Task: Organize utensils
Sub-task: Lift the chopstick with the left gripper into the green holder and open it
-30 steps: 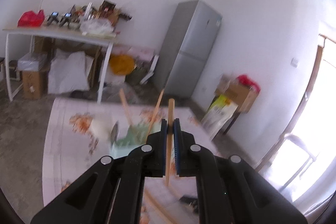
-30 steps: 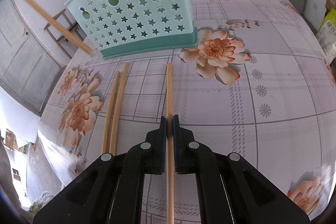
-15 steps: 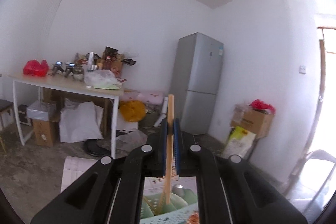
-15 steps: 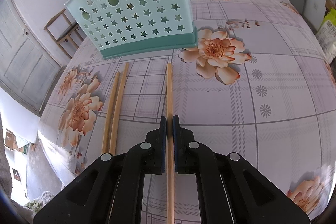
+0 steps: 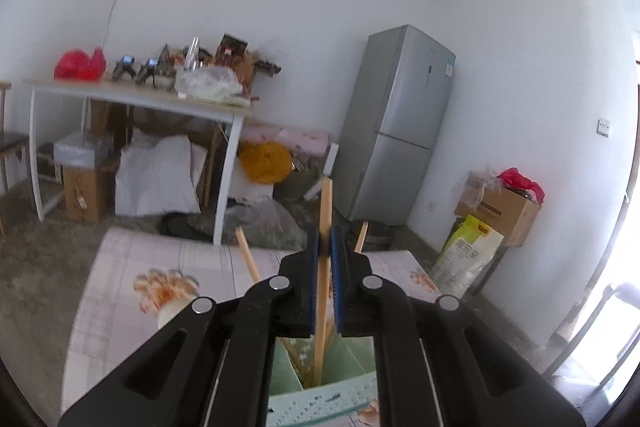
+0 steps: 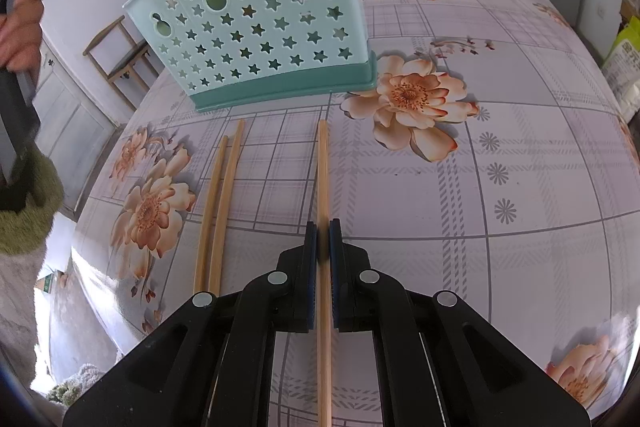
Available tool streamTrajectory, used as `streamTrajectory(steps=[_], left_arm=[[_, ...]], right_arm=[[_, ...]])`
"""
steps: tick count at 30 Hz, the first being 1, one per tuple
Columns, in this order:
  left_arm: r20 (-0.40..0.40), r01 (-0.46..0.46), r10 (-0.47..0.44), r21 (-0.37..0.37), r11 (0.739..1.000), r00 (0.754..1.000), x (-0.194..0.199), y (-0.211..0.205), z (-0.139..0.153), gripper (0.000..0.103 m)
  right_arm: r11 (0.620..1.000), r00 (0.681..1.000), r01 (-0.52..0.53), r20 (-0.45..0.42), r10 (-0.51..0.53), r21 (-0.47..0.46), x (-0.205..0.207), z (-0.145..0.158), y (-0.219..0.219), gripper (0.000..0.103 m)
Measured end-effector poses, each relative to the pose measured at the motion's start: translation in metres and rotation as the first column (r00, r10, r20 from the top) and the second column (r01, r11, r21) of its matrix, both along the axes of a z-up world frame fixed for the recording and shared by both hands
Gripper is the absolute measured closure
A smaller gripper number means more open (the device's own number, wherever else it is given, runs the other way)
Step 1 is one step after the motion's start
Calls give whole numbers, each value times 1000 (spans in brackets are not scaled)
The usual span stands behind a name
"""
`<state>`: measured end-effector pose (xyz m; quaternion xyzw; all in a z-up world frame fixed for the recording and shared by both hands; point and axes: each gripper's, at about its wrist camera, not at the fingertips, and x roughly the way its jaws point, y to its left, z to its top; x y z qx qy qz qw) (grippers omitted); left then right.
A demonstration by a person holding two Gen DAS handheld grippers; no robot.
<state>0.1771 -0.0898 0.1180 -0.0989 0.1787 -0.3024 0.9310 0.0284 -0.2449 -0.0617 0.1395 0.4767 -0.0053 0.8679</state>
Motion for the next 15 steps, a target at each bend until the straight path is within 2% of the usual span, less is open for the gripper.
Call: streamTrajectory(steps=[4, 9, 11, 15], left_arm=[[-42, 17, -17, 3, 1000, 999, 0, -2, -11, 97], [-38, 25, -24, 42, 999, 999, -10, -1, -13, 95], [-30, 20, -18, 50, 999, 999, -15, 4, -11, 85], [-15, 4, -3, 59, 998, 1000, -26, 14, -10, 76]], right_arm=[[1000, 1000, 0, 0, 0, -1, 0, 0, 0, 99], [1000, 1000, 1, -2, -1, -1, 0, 0, 0, 99], [1000, 1000, 1, -4, -1, 0, 1, 0, 0, 99], [1000, 1000, 2, -10, -1, 11, 2, 0, -2, 98]])
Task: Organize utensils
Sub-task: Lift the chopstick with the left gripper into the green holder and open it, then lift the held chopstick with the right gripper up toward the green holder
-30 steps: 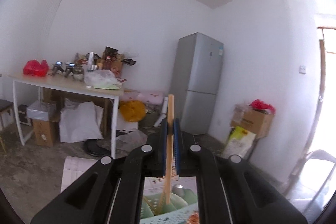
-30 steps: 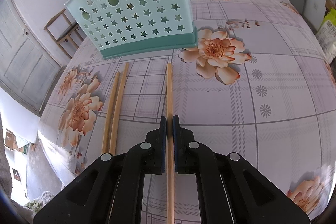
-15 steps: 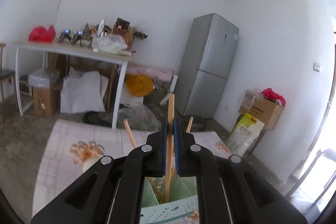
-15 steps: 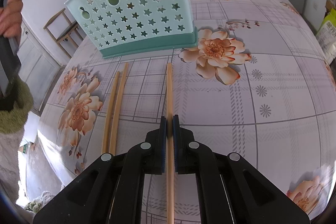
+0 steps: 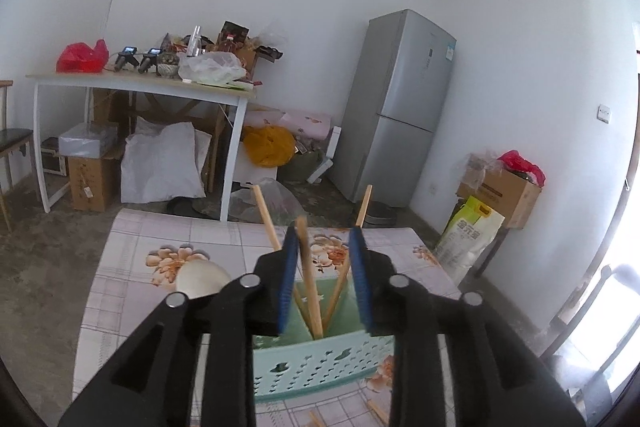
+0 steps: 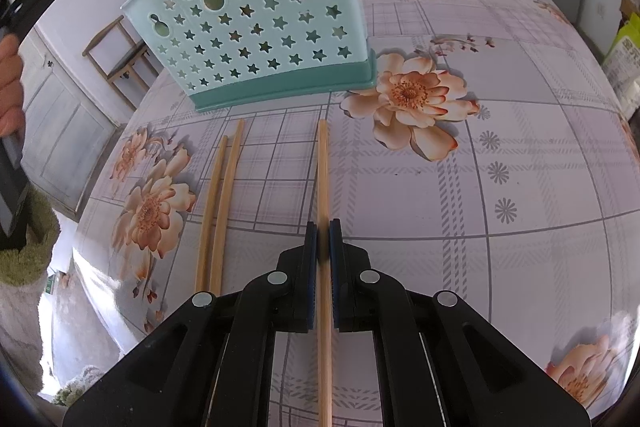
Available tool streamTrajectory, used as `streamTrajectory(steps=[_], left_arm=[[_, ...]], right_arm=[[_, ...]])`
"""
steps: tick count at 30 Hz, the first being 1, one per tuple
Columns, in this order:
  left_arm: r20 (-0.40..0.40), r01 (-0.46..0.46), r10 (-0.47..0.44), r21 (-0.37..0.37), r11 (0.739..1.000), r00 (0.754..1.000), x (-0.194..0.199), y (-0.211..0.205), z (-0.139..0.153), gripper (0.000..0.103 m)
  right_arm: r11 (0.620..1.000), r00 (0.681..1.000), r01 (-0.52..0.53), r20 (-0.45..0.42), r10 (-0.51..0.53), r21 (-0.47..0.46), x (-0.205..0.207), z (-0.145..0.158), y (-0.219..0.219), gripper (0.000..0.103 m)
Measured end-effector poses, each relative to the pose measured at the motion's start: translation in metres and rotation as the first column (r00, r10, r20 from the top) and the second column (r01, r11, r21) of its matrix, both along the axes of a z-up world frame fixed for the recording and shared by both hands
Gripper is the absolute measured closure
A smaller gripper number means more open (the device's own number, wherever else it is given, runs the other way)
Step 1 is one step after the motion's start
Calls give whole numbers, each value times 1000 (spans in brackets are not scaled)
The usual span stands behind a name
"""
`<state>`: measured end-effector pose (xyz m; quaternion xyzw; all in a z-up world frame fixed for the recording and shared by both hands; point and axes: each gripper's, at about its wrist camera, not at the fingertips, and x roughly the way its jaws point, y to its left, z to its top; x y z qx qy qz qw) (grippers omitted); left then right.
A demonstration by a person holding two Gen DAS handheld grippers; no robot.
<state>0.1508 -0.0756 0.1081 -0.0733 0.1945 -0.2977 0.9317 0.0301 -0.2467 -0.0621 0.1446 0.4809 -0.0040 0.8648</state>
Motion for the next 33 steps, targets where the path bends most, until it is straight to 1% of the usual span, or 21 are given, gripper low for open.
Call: streamTrajectory(steps=[8, 12, 16, 20, 24, 27, 30, 33], left_arm=[[40, -11, 10, 19, 1000, 999, -24, 18, 3, 67], [46, -15, 14, 20, 1000, 999, -30, 25, 4, 66], [38, -14, 14, 16, 1000, 999, -37, 33, 1, 66], [11, -8, 7, 36, 999, 1000, -44, 40, -7, 66], [-14, -9, 10, 70, 997, 1000, -53, 47, -19, 66], [-42, -17, 20, 80, 997, 999, -58, 53, -30, 66], [-80, -24, 31, 86, 996, 996, -62, 59, -43, 66], [-120, -29, 39, 89, 996, 992, -64, 61, -54, 66]], right_arm=[[1000, 1000, 3, -4, -3, -9, 1, 0, 0, 98], [1000, 1000, 8, -5, -8, -11, 1, 0, 2, 98], [1000, 1000, 15, -1, -15, -22, 0, 2, 1, 99], [1000, 999, 23, 23, -23, -12, -3, 11, -4, 99], [1000, 997, 20, 72, -20, 0, -8, 31, -8, 99], [1000, 993, 6, 118, -7, 13, -11, 47, -9, 99], [1000, 984, -9, 178, 3, 29, -15, 67, -9, 99], [998, 968, -30, 251, 17, 50, -16, 90, -11, 99]])
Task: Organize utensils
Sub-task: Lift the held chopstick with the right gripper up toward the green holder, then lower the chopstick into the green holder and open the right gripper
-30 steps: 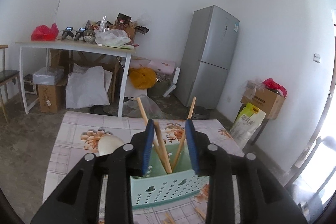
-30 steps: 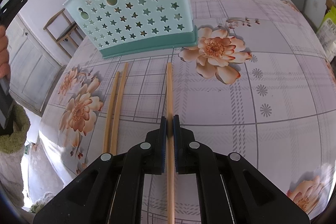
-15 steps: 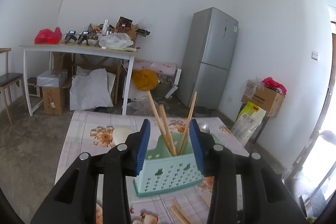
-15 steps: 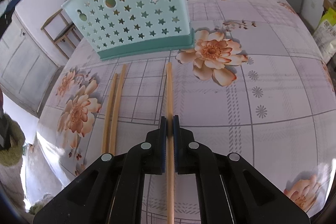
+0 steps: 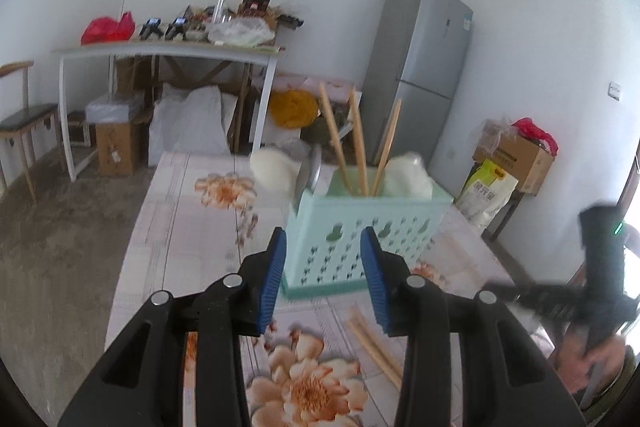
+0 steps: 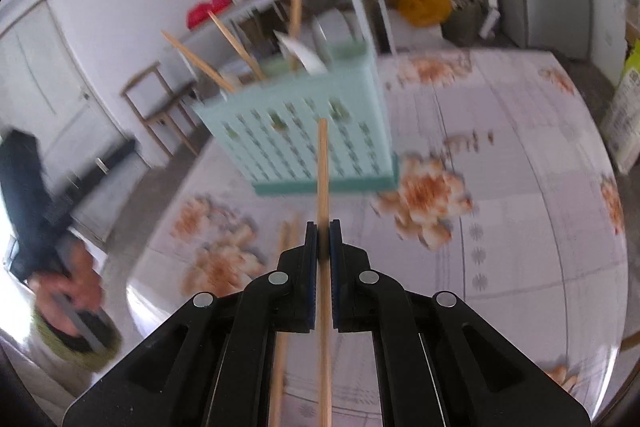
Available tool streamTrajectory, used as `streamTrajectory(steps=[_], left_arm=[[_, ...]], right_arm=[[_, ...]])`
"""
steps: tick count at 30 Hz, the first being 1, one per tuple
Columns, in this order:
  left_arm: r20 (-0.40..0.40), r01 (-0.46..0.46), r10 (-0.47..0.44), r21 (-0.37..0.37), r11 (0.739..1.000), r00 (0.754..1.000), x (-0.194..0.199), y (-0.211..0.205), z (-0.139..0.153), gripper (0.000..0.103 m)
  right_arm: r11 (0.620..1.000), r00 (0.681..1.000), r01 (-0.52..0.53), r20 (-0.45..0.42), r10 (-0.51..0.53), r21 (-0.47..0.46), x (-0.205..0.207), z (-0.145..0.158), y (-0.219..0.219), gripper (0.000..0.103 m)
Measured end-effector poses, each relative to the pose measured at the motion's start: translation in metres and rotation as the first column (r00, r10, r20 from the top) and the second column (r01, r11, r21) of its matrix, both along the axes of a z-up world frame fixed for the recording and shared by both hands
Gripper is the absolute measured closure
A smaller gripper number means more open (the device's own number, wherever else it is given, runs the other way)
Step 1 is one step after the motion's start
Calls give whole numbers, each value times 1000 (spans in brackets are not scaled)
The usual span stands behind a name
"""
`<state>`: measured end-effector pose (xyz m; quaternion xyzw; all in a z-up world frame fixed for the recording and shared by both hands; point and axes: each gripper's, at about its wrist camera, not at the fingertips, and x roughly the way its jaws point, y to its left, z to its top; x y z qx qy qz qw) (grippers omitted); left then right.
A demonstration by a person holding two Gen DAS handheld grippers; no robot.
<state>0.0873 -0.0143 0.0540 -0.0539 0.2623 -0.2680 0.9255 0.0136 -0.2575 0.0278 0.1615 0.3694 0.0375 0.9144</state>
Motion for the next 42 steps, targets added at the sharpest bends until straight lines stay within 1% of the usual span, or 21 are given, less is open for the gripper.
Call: streamTrajectory(steps=[2, 5, 9, 16, 19, 27, 30, 34, 37, 42], left_arm=[[-27, -1, 1, 0, 1000, 1000, 0, -1, -7, 66], [-39, 5, -4, 2, 1000, 999, -3, -4, -13, 66], [-41, 12, -12, -7, 1000, 999, -4, -7, -14, 66], [-57, 5, -6, -18, 1000, 998, 3, -1, -18, 66], [-63, -4, 3, -21, 1000, 998, 6, 2, -21, 66], [-81, -44, 41, -32, 999, 996, 14, 18, -28, 66], [-87, -55, 53, -27, 998, 995, 18, 23, -31, 66], [-97, -71, 67, -30, 997, 993, 22, 29, -34, 66], [-108, -81, 77, -35, 996, 991, 24, 33, -39, 66], [-113, -79, 74, -41, 996, 991, 26, 34, -41, 66]], right_arm=[[1000, 998, -11, 54, 10, 10, 3, 16, 1, 99], [998, 991, -37, 127, 29, 59, 9, 39, -4, 99], [994, 982, -65, 183, 49, 84, 26, 59, -5, 99], [989, 948, -95, 312, 56, 111, 77, 101, -6, 99], [992, 935, -82, 352, 43, 98, 105, 112, -4, 99], [998, 923, -47, 385, 26, 45, 166, 105, 1, 99], [999, 922, -34, 388, 16, 39, 178, 102, 2, 99], [1000, 929, -4, 371, 0, 9, 187, 95, 4, 98], [1000, 933, 8, 360, -1, -19, 186, 90, 8, 98], [999, 926, 17, 378, -1, -38, 177, 96, 6, 98]])
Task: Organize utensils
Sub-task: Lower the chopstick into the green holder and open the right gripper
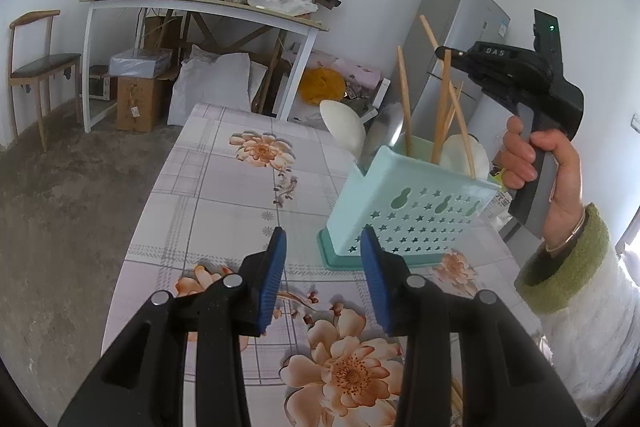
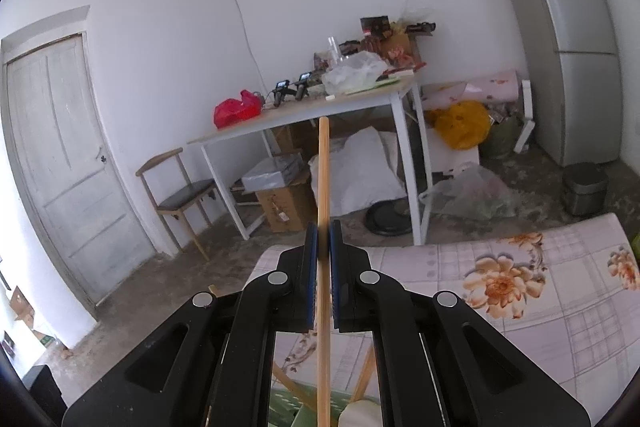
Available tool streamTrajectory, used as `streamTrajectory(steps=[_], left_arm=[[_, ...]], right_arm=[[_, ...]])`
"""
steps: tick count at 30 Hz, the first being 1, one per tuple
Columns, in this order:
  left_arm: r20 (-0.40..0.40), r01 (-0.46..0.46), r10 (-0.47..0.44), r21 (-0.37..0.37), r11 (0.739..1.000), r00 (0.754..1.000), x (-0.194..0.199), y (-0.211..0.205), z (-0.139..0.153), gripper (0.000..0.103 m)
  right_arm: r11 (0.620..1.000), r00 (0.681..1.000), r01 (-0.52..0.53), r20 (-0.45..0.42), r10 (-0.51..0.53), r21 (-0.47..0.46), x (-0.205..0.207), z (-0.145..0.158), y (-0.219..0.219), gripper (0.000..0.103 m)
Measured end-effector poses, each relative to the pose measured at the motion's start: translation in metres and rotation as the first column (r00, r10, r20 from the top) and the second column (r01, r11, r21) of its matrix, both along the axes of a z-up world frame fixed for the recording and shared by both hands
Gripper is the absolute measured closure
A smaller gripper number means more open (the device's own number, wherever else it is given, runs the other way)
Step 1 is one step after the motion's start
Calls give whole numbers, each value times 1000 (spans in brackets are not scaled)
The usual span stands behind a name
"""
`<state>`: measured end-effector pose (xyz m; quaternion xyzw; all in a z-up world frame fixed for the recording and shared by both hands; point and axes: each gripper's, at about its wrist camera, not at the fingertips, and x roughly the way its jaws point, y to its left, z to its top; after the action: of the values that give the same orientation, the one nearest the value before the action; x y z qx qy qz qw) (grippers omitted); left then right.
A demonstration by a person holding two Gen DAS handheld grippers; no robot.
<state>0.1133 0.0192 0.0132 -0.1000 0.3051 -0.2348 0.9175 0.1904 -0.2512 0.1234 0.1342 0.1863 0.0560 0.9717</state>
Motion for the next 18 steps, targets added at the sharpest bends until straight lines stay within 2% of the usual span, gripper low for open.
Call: streamTrajectory(steps=[6, 12, 18], left_arm=[[15, 2, -2, -3, 1000, 1000, -1, 0, 3, 66], [9, -2, 2, -9, 1000, 1000, -3, 2, 1, 66], [10, 6, -6, -3, 1000, 1000, -4, -2, 3, 66]], right_arm=[[1000, 999, 0, 38, 0, -15, 2, 16, -2, 98], [994, 1000, 13, 8, -12, -106, 0, -4, 4, 98], [991, 1000, 5, 4, -4, -136, -17, -7, -1, 98]])
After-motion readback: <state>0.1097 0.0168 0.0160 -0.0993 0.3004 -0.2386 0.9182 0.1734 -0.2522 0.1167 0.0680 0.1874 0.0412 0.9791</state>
